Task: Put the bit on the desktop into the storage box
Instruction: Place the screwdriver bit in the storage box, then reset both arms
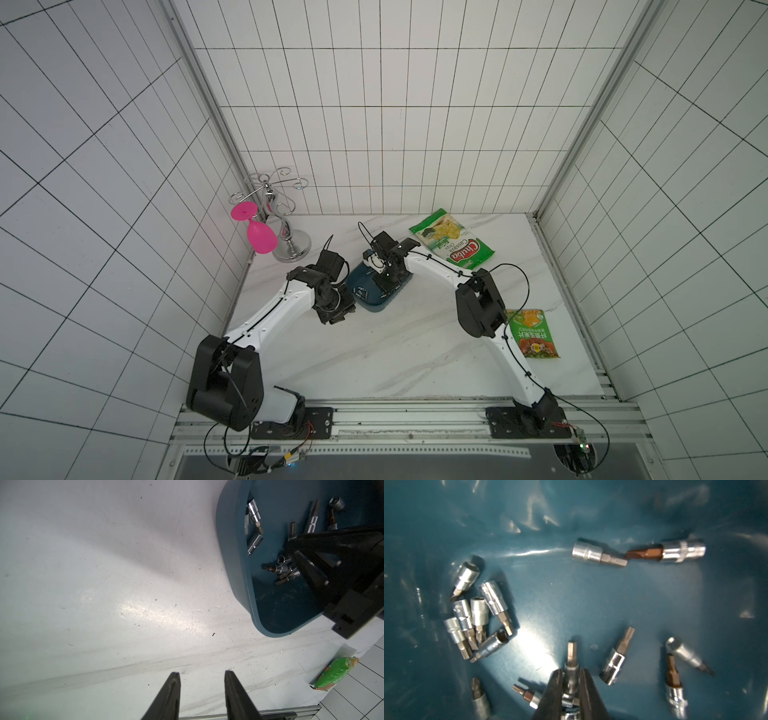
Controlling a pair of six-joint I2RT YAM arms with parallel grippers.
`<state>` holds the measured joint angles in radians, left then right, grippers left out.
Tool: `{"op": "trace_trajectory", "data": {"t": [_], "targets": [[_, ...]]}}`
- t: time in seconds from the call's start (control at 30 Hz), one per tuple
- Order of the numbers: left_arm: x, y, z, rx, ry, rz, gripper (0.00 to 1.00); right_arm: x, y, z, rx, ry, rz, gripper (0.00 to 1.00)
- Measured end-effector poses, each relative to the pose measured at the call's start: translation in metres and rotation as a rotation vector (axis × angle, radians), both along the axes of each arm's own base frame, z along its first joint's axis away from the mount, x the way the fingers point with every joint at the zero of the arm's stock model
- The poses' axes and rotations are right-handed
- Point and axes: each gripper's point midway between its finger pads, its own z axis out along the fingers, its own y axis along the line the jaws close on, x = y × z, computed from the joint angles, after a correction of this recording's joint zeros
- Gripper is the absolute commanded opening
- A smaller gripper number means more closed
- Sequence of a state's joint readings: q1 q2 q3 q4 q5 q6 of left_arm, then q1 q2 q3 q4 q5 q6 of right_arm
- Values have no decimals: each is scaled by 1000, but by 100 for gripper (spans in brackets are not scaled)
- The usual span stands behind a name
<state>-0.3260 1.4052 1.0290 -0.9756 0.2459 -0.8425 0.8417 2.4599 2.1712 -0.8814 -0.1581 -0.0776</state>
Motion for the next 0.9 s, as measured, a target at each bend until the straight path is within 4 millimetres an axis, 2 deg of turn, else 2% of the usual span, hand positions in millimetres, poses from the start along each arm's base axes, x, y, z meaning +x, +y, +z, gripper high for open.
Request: {"op": "trace_trajectory", "data": {"t": [0.07,0.2,0.37,0.4,0.43,0.5,0.53,0.57,0.63,0.73,0.8,0.9], "targets": [[0,0,1,-1,-3,0,40,0,0,1,0,-2,0,28],[0,0,3,-4,-9,3,40,3,2,8,9,-11,-5,43],[1,1,8,-3,-29,5,46,14,6,42,42,-75,-31,53],[1,1,10,-3,-40,2,49,15,4,52,45,-91,-37,58],[3,2,14,-7,-59,2,54,16,2,64,52,-112,-46,67],[8,2,23,-17,-117,0,73,18,-5,97,71,-166,-62,94],[11,2,28,-23,-151,5,85,17,-10,115,84,-195,-73,99],[14,3,33,-29,-182,8,96,14,-19,136,96,-227,-81,99],[19,6,37,-31,-217,12,98,6,-40,171,114,-284,-104,99],[28,12,38,-12,-255,8,98,-12,-87,214,133,-383,-163,99],[33,18,40,24,-283,-7,98,-21,-125,228,136,-441,-226,99],[44,31,49,113,-363,-23,98,-27,-192,230,110,-551,-367,99]]}}
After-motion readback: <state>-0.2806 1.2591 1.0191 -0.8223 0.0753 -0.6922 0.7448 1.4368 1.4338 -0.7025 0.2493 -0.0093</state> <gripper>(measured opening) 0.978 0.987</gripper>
